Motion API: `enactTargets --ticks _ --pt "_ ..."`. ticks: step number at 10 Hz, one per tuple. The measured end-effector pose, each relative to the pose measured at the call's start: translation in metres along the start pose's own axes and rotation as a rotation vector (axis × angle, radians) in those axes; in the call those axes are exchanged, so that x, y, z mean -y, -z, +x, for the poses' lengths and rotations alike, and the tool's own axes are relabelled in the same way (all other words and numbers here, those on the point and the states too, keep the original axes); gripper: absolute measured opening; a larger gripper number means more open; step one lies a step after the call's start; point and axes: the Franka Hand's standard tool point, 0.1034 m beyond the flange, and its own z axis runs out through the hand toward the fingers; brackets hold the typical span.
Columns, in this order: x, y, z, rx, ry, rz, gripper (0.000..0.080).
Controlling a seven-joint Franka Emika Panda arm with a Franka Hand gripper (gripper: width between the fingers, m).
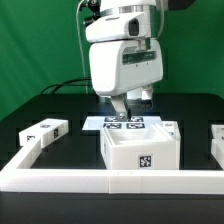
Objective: Assemble cabinet
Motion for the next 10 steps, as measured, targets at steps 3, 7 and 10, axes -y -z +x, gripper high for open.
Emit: enactTargets --ticks 3,7,10 --pt "-0.001 0.0 -0.001 -0.008 0.004 0.0 0.0797" --pt "-0.001 0.001 -0.004 0.01 0.156 -0.029 0.0797" --pt "0.024 -0.009 0.005 0.086 0.359 -0.034 0.0797"
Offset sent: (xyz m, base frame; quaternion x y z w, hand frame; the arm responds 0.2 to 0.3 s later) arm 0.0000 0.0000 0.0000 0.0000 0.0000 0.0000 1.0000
